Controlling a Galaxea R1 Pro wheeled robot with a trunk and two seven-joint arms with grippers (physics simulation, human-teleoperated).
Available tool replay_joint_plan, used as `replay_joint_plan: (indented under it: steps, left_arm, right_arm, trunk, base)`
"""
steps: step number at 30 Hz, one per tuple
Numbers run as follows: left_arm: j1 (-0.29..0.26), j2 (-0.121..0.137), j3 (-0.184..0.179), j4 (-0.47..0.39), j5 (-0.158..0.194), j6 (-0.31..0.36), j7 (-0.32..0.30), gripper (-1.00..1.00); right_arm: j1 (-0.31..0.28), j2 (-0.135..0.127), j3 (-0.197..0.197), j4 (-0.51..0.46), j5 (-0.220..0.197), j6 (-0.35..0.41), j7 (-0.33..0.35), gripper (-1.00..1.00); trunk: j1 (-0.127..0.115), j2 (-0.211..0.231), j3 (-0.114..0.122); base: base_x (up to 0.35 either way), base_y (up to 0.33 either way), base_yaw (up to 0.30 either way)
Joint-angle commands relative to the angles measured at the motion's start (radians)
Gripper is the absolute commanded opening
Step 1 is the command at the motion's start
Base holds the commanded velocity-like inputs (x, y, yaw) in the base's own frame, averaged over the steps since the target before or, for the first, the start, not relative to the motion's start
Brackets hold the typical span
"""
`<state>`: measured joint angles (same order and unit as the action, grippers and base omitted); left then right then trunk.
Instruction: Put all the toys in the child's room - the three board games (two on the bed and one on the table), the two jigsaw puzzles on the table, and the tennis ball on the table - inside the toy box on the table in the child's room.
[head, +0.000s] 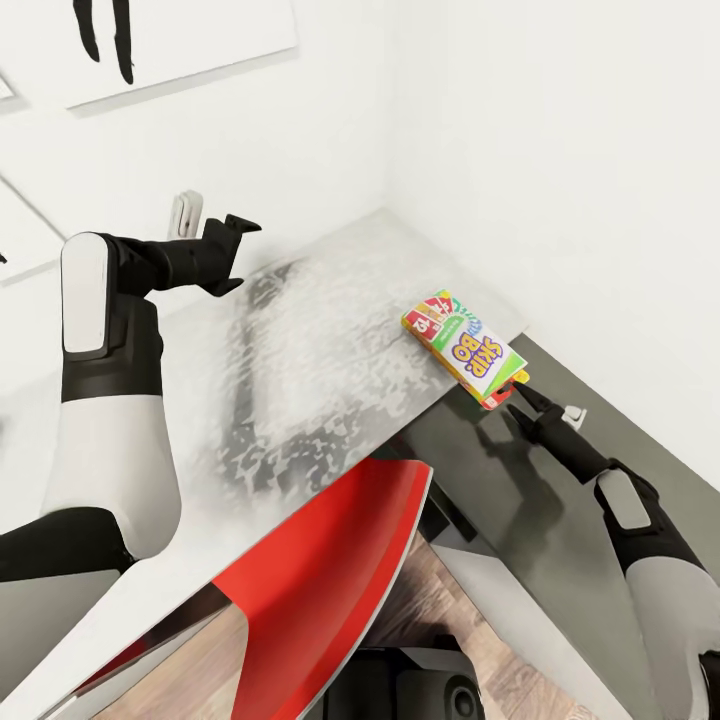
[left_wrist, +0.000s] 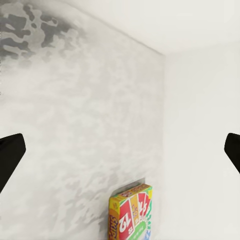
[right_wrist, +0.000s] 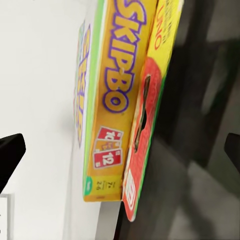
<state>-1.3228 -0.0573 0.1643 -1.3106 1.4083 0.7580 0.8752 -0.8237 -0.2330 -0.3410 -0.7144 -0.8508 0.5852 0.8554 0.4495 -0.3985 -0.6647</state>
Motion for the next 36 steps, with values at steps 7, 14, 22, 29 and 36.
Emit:
replay_joint_plan:
  steps: [7,14,22,29,36]
  left_arm:
    - [0.000,-0.001,0.002,-0.001,0.009,0.003,0.010,1.00]
    - [0.000,-0.001,0.002,-0.001,0.009,0.003,0.010,1.00]
    - [0.000,-0.001,0.001,-0.001,0.009,0.003,0.009,1.00]
    - [0.000,-0.002,0.001,0.001,0.008,0.003,0.009,1.00]
    - [-0.001,-0.002,0.001,0.003,0.007,0.003,0.008,1.00]
  right_arm:
    - [-0.005,-0.001,-0.001,0.001,-0.005,0.006,-0.001,1.00]
    - [-0.007,-0.002,-0.001,0.001,-0.004,0.006,-0.002,1.00]
    - [-0.010,-0.004,-0.003,0.001,-0.006,0.006,-0.002,1.00]
    - [-0.012,-0.004,-0.004,0.000,-0.008,-0.006,0.001,1.00]
    - [-0.011,-0.004,-0.005,0.000,-0.010,-0.023,0.005,1.00]
  trunk:
    - [0.001,-0.002,-0.001]
    - [0.001,-0.002,-0.001]
    - [0.001,-0.002,-0.001]
    - [0.001,-0.002,-0.001]
    - [0.001,-0.002,-0.001]
  base:
    - [0.000,0.000,0.000]
    - [0.000,0.000,0.000]
    - [0.000,0.000,0.000]
    - [0.000,0.000,0.008]
    - [0.000,0.000,0.105]
